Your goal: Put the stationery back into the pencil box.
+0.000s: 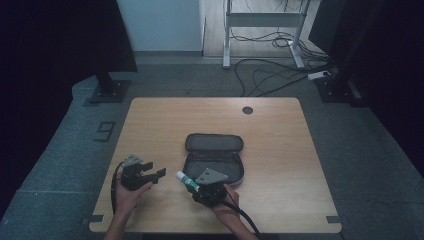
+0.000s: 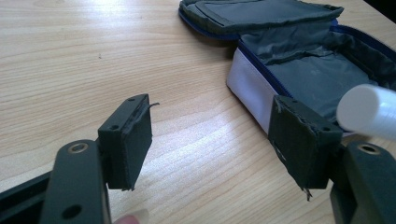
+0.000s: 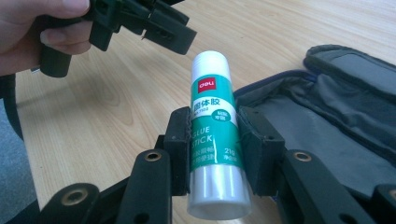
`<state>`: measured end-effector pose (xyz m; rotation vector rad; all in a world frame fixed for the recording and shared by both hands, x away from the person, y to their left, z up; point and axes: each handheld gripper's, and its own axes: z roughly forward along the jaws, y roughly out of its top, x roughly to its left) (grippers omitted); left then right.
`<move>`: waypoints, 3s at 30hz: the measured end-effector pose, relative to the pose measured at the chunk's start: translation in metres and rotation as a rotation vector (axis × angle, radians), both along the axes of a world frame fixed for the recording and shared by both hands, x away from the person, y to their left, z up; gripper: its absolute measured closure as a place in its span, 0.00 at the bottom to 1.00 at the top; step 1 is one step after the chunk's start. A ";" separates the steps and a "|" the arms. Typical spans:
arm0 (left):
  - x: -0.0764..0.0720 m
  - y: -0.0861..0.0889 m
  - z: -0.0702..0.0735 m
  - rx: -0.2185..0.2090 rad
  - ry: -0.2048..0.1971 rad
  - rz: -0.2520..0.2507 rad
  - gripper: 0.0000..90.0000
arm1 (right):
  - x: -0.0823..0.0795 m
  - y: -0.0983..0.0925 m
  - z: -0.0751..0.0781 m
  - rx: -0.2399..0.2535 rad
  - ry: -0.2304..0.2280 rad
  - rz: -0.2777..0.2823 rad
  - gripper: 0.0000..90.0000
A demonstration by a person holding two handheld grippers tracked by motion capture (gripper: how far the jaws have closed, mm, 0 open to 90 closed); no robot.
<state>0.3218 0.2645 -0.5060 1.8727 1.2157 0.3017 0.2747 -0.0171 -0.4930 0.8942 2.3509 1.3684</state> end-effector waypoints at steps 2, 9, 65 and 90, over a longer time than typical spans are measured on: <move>0.000 0.000 -0.001 -0.001 0.001 0.001 0.34 | 0.001 -0.002 0.001 -0.010 -0.006 -0.002 0.72; 0.000 0.001 -0.001 -0.013 0.005 -0.001 0.34 | 0.003 -0.008 0.004 -0.006 -0.014 -0.022 0.72; 0.002 -0.011 -0.011 0.020 0.040 -0.033 0.34 | 0.060 -0.066 -0.022 -0.022 0.054 -0.233 0.72; 0.001 -0.012 -0.012 0.023 0.042 -0.035 0.34 | 0.061 -0.063 -0.028 -0.079 0.049 -0.240 0.52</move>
